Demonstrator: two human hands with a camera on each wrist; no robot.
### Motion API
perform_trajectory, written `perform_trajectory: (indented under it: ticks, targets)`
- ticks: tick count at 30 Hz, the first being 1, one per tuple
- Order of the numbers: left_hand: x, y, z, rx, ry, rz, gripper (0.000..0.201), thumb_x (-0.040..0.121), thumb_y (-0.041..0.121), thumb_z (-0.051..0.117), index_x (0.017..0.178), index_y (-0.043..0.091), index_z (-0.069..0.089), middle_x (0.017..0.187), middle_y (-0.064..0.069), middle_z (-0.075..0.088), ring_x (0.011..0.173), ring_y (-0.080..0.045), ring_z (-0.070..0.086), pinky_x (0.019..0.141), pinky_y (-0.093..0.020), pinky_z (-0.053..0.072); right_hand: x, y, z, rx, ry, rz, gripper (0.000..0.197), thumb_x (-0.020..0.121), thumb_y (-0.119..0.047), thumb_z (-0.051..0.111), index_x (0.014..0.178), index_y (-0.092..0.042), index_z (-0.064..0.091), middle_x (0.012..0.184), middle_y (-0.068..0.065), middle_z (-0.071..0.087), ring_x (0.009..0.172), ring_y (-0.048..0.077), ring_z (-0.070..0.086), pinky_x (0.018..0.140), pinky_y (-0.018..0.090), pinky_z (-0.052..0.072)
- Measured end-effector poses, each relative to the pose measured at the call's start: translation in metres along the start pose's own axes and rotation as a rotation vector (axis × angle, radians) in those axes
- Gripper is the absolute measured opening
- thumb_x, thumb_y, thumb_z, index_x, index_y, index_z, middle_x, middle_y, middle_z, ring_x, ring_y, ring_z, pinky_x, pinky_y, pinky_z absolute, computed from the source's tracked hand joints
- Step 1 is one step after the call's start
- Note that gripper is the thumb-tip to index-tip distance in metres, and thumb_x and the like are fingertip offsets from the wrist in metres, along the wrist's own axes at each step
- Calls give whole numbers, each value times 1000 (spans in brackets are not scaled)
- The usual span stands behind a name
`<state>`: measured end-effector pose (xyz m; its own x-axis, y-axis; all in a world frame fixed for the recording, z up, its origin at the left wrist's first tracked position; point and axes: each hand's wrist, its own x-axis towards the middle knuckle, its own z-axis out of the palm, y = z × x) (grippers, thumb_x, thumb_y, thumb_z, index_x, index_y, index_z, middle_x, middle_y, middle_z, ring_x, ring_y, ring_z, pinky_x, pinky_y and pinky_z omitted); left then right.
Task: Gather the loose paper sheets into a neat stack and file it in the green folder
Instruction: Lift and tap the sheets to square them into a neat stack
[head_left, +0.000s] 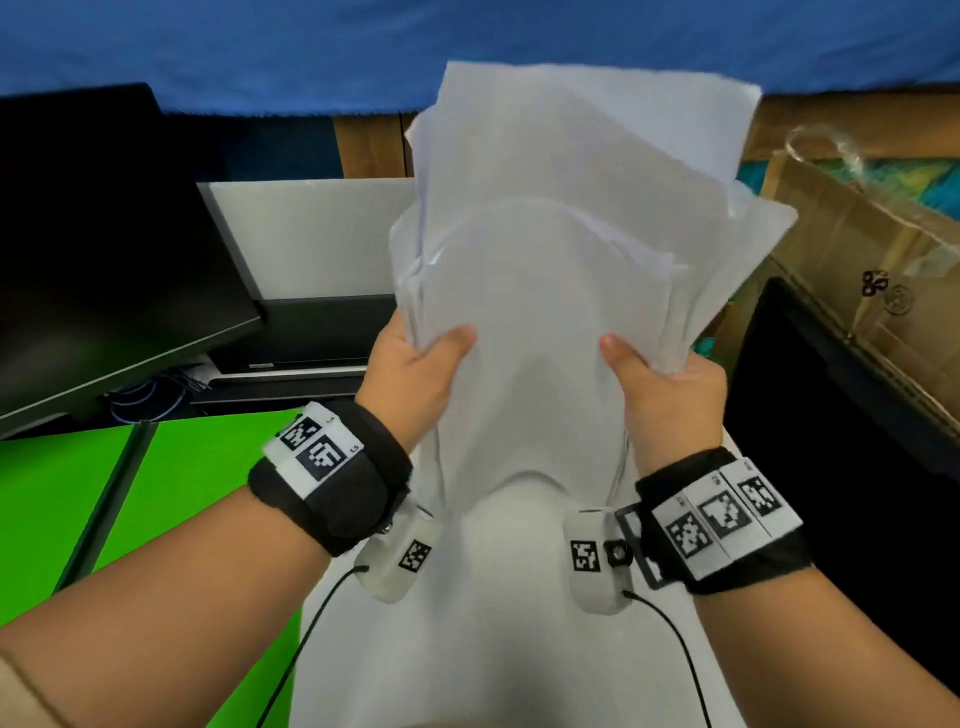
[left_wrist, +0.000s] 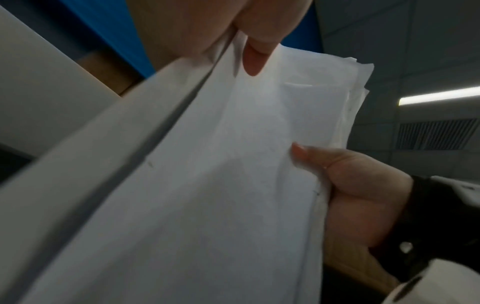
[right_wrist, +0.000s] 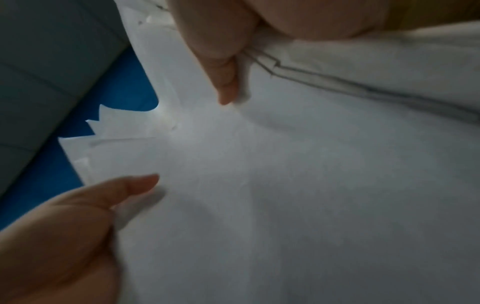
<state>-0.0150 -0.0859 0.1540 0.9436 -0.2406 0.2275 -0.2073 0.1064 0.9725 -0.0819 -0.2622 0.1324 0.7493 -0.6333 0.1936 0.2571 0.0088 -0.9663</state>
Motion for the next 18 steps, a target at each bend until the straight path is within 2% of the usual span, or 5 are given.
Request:
perform_trajectory:
  ticks: [2, 5, 9, 14, 18]
  targets:
    - [-6, 3, 6, -2, -30, 81, 53, 77, 15, 64, 127, 8, 49, 118, -3, 64, 111, -15, 62, 96, -30, 50, -8, -2, 0, 4, 60, -59, 20, 80, -10, 71, 73, -27, 64, 60, -23, 69, 66, -7, 65, 71, 12, 53]
    - [-9, 7, 3, 58, -50, 206, 73, 65, 29, 72, 131, 17, 42, 128, -5, 57, 118, -17, 57, 99, -32, 48, -14, 3, -8, -48, 54, -73, 20, 80, -11, 71, 74, -29, 65, 73, -15, 70, 82, 8, 68, 80, 26, 54]
    - [-3, 25, -4, -12, 0, 261, 50, 64, 31, 72, 106, 44, 48, 114, 10, 56, 103, -9, 61, 83, -24, 54, -13, 5, -23, -10, -54, -33, 24, 77, -2, 71, 79, -25, 64, 66, -23, 71, 67, -6, 68, 61, 11, 52]
    - [12, 36, -6, -28, 75, 193, 18, 83, 13, 62, 83, 31, 59, 89, 9, 64, 79, -5, 66, 68, -23, 54, -10, -3, -33, 41, -166, -49, 34, 73, 9, 68, 94, -17, 63, 77, -16, 74, 75, 1, 71, 61, 14, 54]
    - [16, 37, -12, -69, 58, 107, 16, 71, 12, 50, 74, 28, 55, 87, 6, 62, 80, -13, 62, 66, -30, 53, -5, -7, -36, 52, -219, -63, 39, 62, -4, 71, 97, -22, 63, 85, -11, 75, 85, 7, 71, 71, 21, 57]
